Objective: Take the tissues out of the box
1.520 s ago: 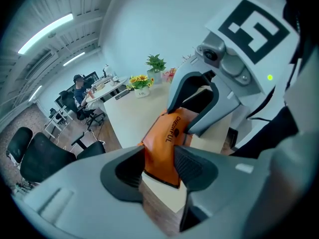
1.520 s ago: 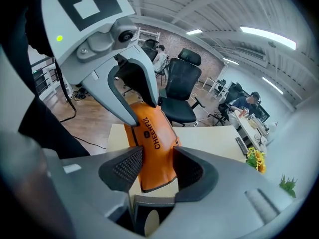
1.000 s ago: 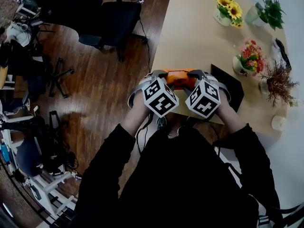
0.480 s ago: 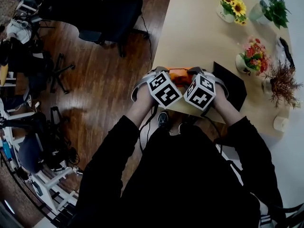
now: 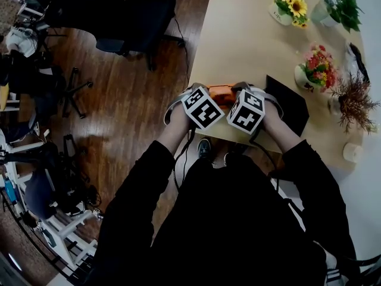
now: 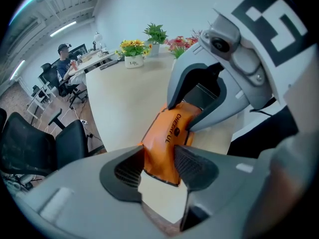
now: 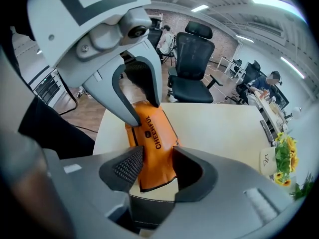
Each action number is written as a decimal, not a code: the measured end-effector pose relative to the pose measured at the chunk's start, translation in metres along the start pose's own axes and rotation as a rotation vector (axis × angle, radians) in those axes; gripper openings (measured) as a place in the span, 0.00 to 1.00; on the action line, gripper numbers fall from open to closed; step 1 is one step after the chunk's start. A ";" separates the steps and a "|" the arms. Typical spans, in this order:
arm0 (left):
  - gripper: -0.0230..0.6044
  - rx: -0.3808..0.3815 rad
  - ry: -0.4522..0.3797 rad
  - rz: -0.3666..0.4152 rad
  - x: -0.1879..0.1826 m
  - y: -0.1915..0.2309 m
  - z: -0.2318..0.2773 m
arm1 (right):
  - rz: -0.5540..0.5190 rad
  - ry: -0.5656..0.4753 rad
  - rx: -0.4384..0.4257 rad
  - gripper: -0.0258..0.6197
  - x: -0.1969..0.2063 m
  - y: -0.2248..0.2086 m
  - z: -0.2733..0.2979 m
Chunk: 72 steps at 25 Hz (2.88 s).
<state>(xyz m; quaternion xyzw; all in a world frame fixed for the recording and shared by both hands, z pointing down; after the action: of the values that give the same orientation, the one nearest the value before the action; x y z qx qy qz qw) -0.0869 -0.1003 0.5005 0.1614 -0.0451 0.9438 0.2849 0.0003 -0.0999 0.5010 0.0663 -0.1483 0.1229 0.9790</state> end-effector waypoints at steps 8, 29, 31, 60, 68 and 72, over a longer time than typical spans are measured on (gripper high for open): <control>0.32 0.060 -0.058 -0.045 0.003 0.012 0.004 | 0.068 -0.055 -0.034 0.33 0.004 -0.009 0.005; 0.50 -0.118 -0.363 0.034 -0.005 -0.022 -0.083 | 0.095 -0.273 0.184 0.39 -0.006 0.006 -0.082; 0.50 -0.133 -0.414 0.036 -0.008 -0.030 -0.099 | 0.110 -0.311 0.205 0.38 -0.008 0.011 -0.097; 0.08 -0.384 -1.009 -0.337 0.052 -0.085 -0.239 | 0.525 -0.868 0.518 0.04 0.060 0.073 -0.244; 0.04 -0.393 -1.040 -0.381 0.050 -0.087 -0.239 | 0.477 -0.918 0.526 0.04 0.053 0.077 -0.253; 0.04 -0.397 -1.058 -0.405 0.051 -0.085 -0.242 | 0.483 -0.931 0.524 0.04 0.054 0.077 -0.256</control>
<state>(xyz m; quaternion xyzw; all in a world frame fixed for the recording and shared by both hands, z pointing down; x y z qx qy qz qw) -0.1477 0.0400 0.2886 0.5586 -0.3244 0.6357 0.4227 0.1002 0.0284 0.2825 0.3175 -0.5383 0.3332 0.7060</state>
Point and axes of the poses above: the fingertips, and each gripper's own axes: z forward along the fingers, y to its left, x out of its underside, the point moved 8 cm from there along -z, backward along the fingers, and after that the axes turned 4 degrees about y, right-handed, at the moved point
